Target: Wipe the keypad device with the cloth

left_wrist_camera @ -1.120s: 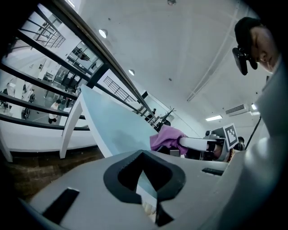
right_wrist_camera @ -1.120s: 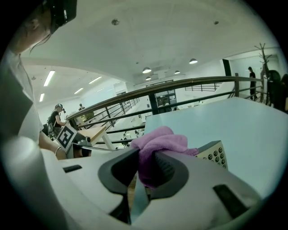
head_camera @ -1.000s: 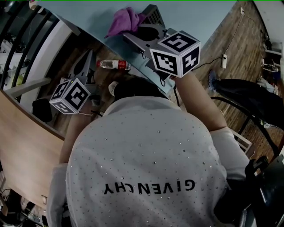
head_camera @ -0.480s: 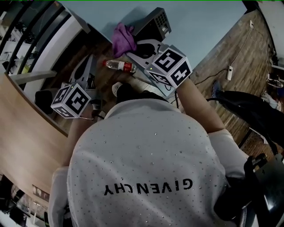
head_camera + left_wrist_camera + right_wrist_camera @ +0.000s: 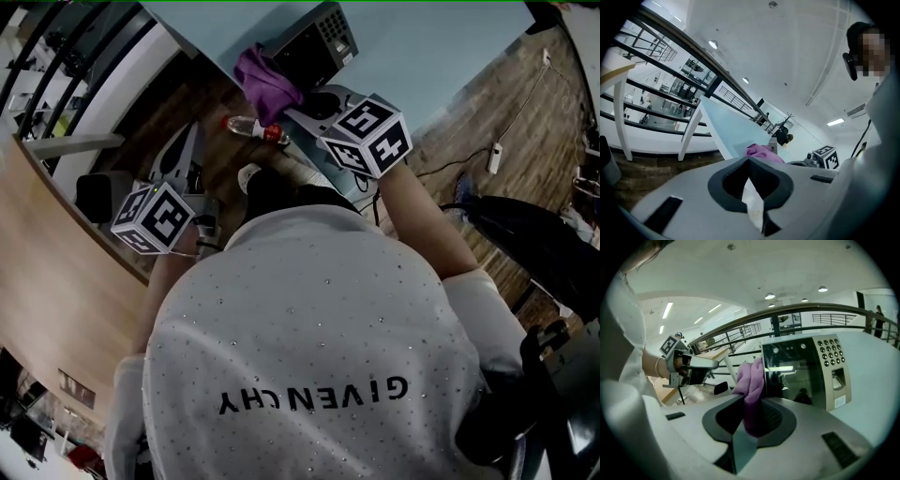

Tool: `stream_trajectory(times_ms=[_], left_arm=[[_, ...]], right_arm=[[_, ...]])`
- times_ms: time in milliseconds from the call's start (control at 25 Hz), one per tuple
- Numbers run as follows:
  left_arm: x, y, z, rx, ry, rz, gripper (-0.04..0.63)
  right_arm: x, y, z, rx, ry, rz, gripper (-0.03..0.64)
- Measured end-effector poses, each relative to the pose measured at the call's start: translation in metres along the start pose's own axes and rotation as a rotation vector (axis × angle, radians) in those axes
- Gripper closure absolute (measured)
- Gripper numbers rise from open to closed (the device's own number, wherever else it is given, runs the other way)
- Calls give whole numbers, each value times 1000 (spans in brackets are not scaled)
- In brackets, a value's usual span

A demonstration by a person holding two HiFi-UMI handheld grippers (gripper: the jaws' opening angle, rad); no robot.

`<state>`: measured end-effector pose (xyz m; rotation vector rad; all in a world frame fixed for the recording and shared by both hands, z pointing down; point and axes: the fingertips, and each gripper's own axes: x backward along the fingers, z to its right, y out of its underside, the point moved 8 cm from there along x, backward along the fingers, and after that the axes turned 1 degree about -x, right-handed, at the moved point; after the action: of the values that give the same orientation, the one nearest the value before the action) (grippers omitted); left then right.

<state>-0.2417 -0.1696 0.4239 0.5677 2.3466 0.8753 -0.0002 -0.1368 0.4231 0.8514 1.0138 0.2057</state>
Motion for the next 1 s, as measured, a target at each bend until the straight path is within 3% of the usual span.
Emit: stream_trajectory(times_ms=[320,440,560,680,880,1000], left_arm=[[1,12,19,3,-17,21,595],[5,8,26,-5,-38,67,595],[5,-3,35,-17,-56,116,595],[2,-11,56,-20,-42,152,595],[-3,-6,104,-65,16,172,595],[-1,4,134,-94,48,180,595]], right_arm=[[11,28,10,-75,10,-19,547],[22,36,12,-108,16,-26,546],[37,37,11,-119,-32,-13,548],[58,33,7,-85,-41,3,548],[102,17,3,104,50,37,548],[138,9,5,96,92,145,548]])
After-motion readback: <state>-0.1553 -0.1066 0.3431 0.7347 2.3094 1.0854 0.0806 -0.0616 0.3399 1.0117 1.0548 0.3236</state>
